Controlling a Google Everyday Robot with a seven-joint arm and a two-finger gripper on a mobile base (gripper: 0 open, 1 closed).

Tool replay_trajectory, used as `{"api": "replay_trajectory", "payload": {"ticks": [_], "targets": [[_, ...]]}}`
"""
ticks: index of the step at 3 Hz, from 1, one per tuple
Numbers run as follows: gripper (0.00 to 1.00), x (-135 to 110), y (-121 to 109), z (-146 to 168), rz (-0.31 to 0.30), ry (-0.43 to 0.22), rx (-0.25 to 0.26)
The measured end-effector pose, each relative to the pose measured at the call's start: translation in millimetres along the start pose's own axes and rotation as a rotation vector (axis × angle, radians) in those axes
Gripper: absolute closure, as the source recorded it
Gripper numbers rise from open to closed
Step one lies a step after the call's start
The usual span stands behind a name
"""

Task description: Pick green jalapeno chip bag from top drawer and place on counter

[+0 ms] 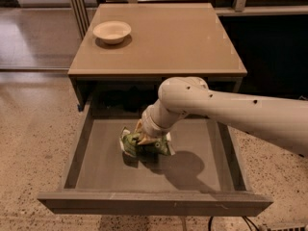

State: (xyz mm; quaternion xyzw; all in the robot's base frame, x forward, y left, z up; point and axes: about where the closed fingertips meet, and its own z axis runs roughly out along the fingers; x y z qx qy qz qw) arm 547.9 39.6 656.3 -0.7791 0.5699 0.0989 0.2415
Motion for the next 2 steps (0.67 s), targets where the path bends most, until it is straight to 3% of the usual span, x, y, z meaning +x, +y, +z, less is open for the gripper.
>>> {"api": "replay_trajectory", "payload": {"ticks": [2], "targets": [[1.0, -2.4, -1.1, -3.1, -0.007, -0.008, 0.009]]}}
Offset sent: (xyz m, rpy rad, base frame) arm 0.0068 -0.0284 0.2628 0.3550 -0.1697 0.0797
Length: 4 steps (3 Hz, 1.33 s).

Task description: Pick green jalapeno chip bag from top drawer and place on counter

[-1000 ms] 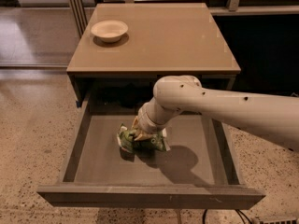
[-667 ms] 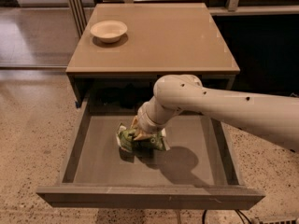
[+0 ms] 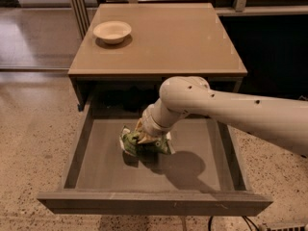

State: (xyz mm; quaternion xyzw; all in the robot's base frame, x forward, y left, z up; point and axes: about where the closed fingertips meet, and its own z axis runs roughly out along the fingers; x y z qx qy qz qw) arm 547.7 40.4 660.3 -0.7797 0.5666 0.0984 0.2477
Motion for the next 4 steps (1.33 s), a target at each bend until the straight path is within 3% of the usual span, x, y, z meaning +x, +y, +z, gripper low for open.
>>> {"api": "replay_trajectory", "payload": {"ticks": [1, 4], "targets": [[0.82, 0.0, 0.0, 0.1, 0.0, 0.0, 0.0], [0.12, 0.0, 0.1, 0.2, 0.0, 0.0, 0.0]]}}
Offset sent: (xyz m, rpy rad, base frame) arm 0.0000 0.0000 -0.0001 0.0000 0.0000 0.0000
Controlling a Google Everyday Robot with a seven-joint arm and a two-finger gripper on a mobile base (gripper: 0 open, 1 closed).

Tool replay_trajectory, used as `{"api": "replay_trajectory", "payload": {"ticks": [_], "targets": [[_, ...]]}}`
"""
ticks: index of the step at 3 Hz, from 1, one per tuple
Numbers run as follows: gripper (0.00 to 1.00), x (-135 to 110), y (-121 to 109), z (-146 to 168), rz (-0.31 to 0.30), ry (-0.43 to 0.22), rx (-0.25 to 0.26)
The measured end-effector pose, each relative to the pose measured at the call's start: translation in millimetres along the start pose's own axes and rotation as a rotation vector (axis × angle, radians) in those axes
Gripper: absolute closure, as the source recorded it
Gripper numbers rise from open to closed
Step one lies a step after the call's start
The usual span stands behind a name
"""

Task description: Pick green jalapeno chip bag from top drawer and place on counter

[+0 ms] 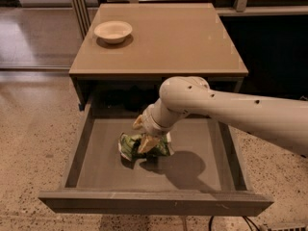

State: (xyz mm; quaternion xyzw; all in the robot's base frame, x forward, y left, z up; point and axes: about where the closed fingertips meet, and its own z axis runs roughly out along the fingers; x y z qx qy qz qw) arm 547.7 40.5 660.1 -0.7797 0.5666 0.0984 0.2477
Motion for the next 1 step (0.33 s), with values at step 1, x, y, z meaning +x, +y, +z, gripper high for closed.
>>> {"api": "replay_trajectory", "payload": {"ticks": [1], "targets": [[0.0, 0.0, 0.0, 0.0, 0.0, 0.0, 0.0]]}}
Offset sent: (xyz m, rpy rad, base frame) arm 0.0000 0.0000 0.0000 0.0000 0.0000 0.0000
